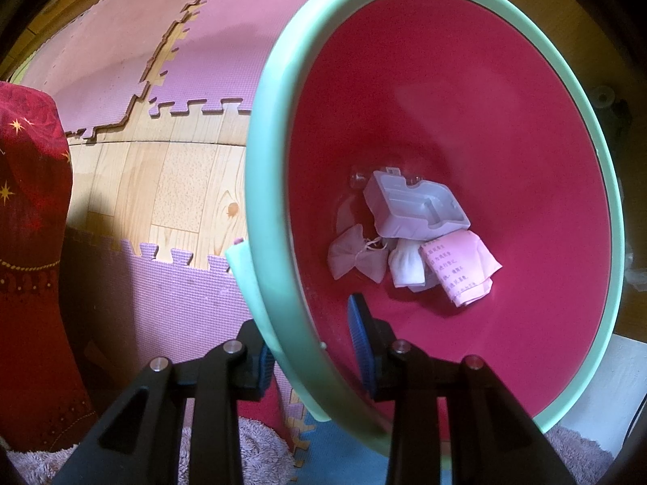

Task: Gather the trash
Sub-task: 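Lift the pink tape roll with the right tool and carry it over the bucket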

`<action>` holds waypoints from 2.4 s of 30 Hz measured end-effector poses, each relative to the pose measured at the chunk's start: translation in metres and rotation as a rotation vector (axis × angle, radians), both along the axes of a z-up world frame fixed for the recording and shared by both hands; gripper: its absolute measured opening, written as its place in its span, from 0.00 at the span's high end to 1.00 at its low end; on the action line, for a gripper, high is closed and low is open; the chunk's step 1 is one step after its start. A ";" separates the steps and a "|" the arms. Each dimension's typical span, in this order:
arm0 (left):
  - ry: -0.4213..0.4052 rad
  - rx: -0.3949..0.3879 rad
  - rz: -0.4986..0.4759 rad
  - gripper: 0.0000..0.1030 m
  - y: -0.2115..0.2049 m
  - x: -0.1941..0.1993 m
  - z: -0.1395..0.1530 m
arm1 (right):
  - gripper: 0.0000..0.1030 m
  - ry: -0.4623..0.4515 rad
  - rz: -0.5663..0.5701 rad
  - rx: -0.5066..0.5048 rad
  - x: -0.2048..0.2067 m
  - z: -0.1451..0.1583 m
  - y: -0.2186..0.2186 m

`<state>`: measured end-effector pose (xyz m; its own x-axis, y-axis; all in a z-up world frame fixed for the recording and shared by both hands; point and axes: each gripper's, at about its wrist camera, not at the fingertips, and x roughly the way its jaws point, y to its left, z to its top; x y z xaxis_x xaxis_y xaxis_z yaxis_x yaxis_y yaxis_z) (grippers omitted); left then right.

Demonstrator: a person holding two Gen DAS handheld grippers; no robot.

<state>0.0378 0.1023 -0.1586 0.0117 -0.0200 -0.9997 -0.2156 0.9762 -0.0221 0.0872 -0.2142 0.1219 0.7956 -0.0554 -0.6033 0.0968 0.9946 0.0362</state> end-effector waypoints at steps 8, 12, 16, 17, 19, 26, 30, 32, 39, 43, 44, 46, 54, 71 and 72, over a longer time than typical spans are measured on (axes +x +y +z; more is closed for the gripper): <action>0.001 0.000 0.000 0.66 0.000 0.000 0.000 | 0.57 0.020 0.096 0.006 -0.009 -0.006 0.030; 0.001 -0.001 0.000 0.66 0.000 0.000 0.000 | 0.57 0.033 0.159 -0.007 -0.015 -0.013 0.050; 0.001 0.000 0.000 0.66 0.000 0.000 0.000 | 0.57 0.058 0.216 0.006 -0.022 -0.022 0.067; 0.001 0.000 0.000 0.66 0.000 0.000 0.000 | 0.57 0.065 0.227 0.012 -0.023 -0.024 0.070; 0.001 0.000 0.000 0.66 0.000 0.000 0.000 | 0.57 0.082 0.254 0.019 -0.026 -0.030 0.078; 0.001 -0.001 0.001 0.66 0.000 0.000 0.000 | 0.57 0.136 0.333 0.012 -0.035 -0.054 0.106; 0.001 -0.001 0.000 0.66 0.001 0.001 0.000 | 0.57 0.168 0.369 0.007 -0.036 -0.068 0.119; 0.001 -0.001 0.000 0.66 0.001 0.000 0.000 | 0.57 0.182 0.384 0.004 -0.037 -0.074 0.124; 0.001 -0.001 0.000 0.66 0.001 0.001 0.000 | 0.57 0.231 0.419 -0.009 -0.035 -0.097 0.136; 0.002 -0.001 0.000 0.66 0.001 0.001 0.000 | 0.57 0.265 0.436 -0.019 -0.035 -0.114 0.139; 0.002 -0.001 0.000 0.66 0.001 0.001 0.000 | 0.57 0.273 0.444 -0.026 -0.035 -0.118 0.142; 0.002 -0.001 0.000 0.66 0.001 0.001 0.000 | 0.57 0.284 0.452 -0.038 -0.036 -0.124 0.146; 0.002 -0.007 0.001 0.66 0.000 -0.002 0.000 | 0.57 0.347 0.482 -0.082 -0.036 -0.154 0.157; 0.003 -0.010 0.002 0.66 -0.001 -0.003 0.000 | 0.57 0.453 0.503 -0.142 -0.034 -0.197 0.165; 0.003 -0.009 0.002 0.66 -0.001 -0.003 0.000 | 0.57 0.461 0.503 -0.147 -0.034 -0.200 0.166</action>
